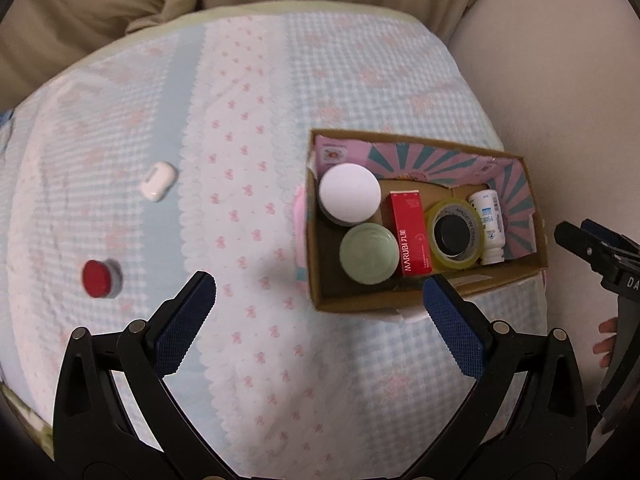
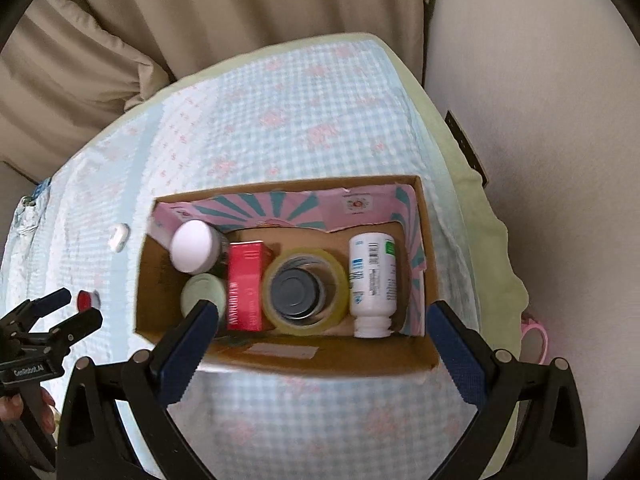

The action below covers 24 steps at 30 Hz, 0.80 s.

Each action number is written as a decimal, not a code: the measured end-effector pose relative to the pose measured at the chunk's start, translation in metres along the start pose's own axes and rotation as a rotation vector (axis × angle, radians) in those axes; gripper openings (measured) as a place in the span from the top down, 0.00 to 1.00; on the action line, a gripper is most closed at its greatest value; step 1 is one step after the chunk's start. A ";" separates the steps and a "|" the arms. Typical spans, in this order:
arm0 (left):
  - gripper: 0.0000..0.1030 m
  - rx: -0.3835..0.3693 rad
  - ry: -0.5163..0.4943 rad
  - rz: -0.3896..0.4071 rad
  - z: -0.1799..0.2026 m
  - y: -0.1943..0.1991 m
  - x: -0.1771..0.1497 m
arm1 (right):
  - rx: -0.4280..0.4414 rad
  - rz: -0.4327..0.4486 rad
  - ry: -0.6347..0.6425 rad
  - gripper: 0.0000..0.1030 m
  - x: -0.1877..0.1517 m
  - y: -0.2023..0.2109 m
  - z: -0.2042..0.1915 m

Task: Organize rigid objects
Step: 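Release the jar and pill bottle into the box and lift both tools away, then grasp the red-capped bottle with the left gripper while the right gripper grasps the earbud case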

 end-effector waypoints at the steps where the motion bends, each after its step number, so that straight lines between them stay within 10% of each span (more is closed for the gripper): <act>1: 0.00 -0.002 0.007 0.006 -0.004 0.007 -0.001 | -0.002 0.005 0.005 0.00 -0.001 0.006 -0.005; 24: 0.00 0.112 0.152 0.126 -0.194 0.145 -0.047 | 0.072 0.194 0.183 0.00 -0.006 0.123 -0.207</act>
Point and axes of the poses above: each gripper's, at about its wrist camera, not at the fingertips, and y roughly against the way its jaws point, z to its right, x to its top, the point moved 8 cm from there along -y, roughly the way its jaws point, and after that the axes turned 4 degrees about z, right-handed, at the moved point
